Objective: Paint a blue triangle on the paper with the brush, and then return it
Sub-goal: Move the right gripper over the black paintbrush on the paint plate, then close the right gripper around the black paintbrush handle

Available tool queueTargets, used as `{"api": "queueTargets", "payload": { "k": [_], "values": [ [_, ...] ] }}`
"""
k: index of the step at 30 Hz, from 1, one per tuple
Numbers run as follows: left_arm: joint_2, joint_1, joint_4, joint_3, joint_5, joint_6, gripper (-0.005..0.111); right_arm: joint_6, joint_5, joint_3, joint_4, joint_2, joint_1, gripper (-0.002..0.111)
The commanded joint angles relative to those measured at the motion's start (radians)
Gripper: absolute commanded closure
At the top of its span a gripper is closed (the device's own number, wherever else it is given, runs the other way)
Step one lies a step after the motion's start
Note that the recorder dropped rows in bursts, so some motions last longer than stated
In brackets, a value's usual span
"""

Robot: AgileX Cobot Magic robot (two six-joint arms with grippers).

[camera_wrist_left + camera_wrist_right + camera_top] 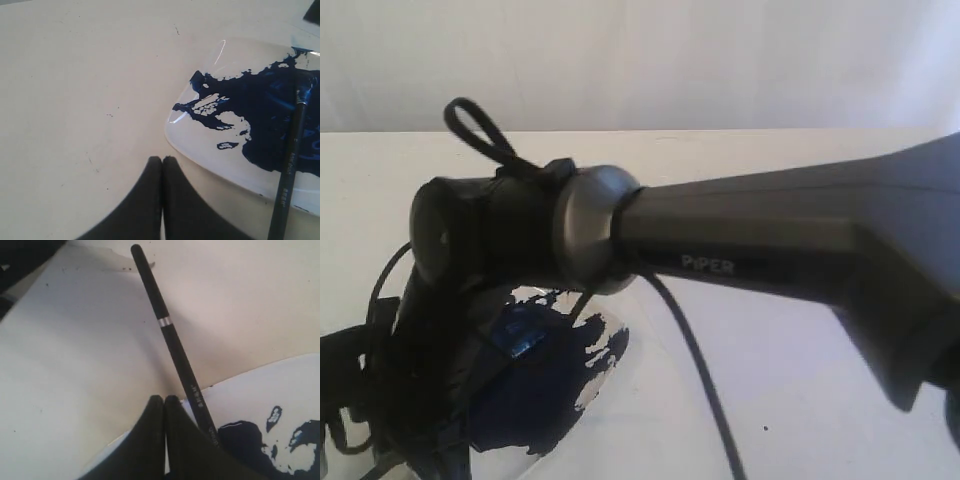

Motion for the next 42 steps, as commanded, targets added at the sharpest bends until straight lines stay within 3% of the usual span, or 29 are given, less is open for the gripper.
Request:
{"api": "queueTargets", "payload": {
  "k": [1,15,23,25,42],
  "values": [
    [-0.005,0.000,-0.002,0.000,0.000,-0.001,0.107,0.102,-0.001,-0.065,-0.177,0.029,0.049,0.108],
    [-0.005,0.000,-0.002,0.000,0.000,-0.001,0.107,0.108,-0.026,-0.117,-0.248,0.096,0.053,0.107],
    [-0.005,0.000,-0.002,0.000,0.000,-0.001,0.107,0.123,-0.026,-0.117,-0.270,0.098,0.053,0.073],
    [-0.005,0.000,-0.002,0.000,0.000,-0.001,0.107,0.123,-0.042,-0.117,-0.270,0.099,0.053,0.069],
    [-0.005,0.000,-0.002,0.000,0.000,-0.001,0.107,0.123,-0.075,-0.117,-0.296,0.122,0.053,0.068]
  ]
}}
